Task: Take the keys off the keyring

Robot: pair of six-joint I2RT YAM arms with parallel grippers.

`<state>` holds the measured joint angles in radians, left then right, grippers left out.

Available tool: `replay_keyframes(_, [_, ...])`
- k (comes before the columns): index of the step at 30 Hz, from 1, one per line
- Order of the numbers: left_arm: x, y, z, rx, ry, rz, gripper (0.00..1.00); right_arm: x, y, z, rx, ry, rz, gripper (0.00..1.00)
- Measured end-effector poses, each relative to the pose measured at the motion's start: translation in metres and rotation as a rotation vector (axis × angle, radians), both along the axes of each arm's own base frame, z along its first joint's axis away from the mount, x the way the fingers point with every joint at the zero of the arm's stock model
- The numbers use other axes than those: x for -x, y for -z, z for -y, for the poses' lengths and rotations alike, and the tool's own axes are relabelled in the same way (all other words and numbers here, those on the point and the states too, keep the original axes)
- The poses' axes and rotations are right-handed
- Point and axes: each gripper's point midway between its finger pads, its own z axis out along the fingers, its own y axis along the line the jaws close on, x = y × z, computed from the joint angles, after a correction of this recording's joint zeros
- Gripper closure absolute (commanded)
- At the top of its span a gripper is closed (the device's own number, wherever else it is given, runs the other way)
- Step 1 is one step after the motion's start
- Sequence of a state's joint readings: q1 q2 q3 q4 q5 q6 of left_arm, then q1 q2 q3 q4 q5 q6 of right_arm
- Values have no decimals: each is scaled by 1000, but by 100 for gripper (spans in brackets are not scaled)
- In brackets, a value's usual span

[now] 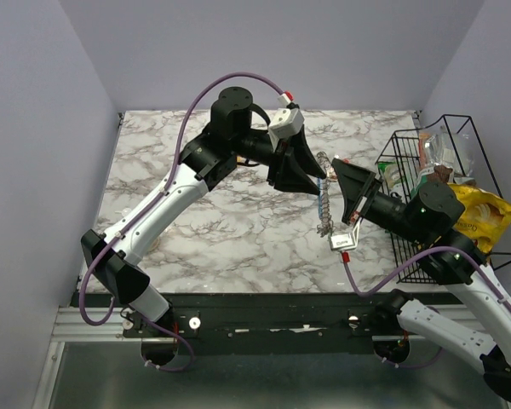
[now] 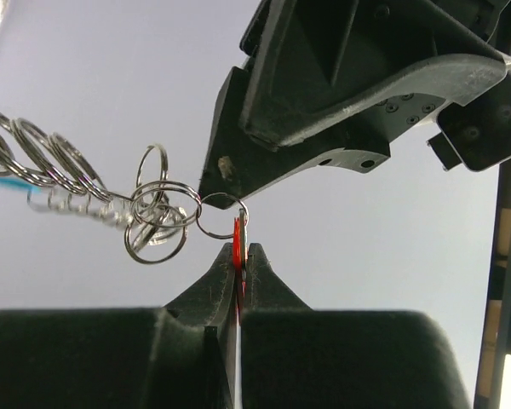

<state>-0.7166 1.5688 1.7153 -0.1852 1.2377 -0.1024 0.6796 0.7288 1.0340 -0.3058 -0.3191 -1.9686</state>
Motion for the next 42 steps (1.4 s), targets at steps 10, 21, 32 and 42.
replay_keyframes(10, [9, 18, 2, -38, 23, 47, 49, -3, -8, 0, -50, 4, -58, 99])
replay_keyframes(21, [9, 20, 1, -43, 25, 57, 49, -7, -7, 2, -71, 23, -90, 99])
replay_keyframes(32, [-6, 7, -9, -41, -40, 80, 42, -4, -3, 4, -36, 25, -86, 99])
replay_keyframes(42, [-16, -29, -26, 30, -98, 193, 39, 0, -6, 7, -6, 25, -65, 99])
